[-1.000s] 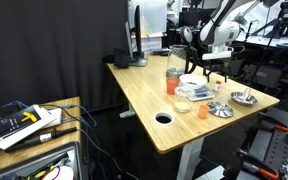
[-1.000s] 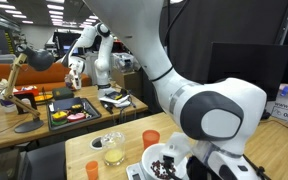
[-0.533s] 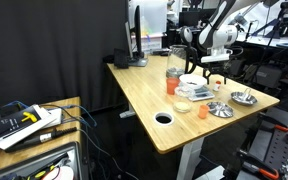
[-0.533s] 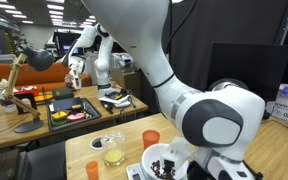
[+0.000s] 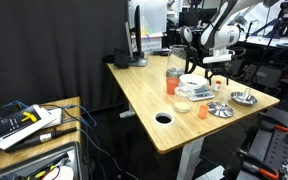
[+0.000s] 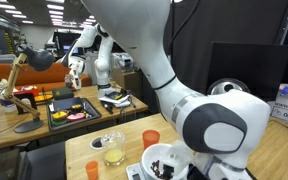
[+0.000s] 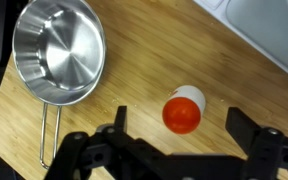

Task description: Move the salt cellar to the left

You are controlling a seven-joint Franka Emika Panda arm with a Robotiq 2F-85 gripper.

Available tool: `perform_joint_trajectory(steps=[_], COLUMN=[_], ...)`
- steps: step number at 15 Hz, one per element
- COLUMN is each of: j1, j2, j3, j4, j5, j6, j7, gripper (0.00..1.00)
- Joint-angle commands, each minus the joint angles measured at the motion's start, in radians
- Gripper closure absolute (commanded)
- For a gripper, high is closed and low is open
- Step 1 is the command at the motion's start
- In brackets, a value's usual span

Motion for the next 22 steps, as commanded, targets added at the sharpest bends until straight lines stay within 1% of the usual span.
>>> perform_joint_trajectory(steps=[1, 9, 10, 11, 12, 13, 14, 15, 16, 19, 20, 22], j1=[-0.016, -0.008, -0.008, -0.009, -0.012, -0.015, -0.016, -0.016, -0.017, -0.020, -0.020, -0.020], j2=[-0.025, -0.036, -0.034, -0.033, -0.034, -0.035, -0.035, -0.034, -0.034, -0.031, -0.030, -0.030], j3=[0.007, 0.015, 0.016, 0.019, 0.022, 0.025, 0.025, 0.025, 0.025, 0.025, 0.025, 0.025], j4=[-0.026, -0.024, -0.023, -0.023, -0.023, -0.022, -0.021, -0.021, -0.020, -0.016, -0.016, -0.016], j5=[0.030, 0.036, 0.038, 0.043, 0.050, 0.059, 0.065, 0.072, 0.077, 0.090, 0.091, 0.091], j6=[-0.014, -0.014, -0.016, -0.017, -0.019, -0.023, -0.024, -0.026, -0.028, -0.041, -0.043, -0.046], j7=[-0.033, -0.034, -0.033, -0.036, -0.038, -0.041, -0.041, -0.044, -0.045, -0.051, -0.052, -0.054], gripper=[0.00, 0.00, 0.04, 0.18, 0.28, 0.31, 0.39, 0.45, 0.53, 0.73, 0.81, 0.92])
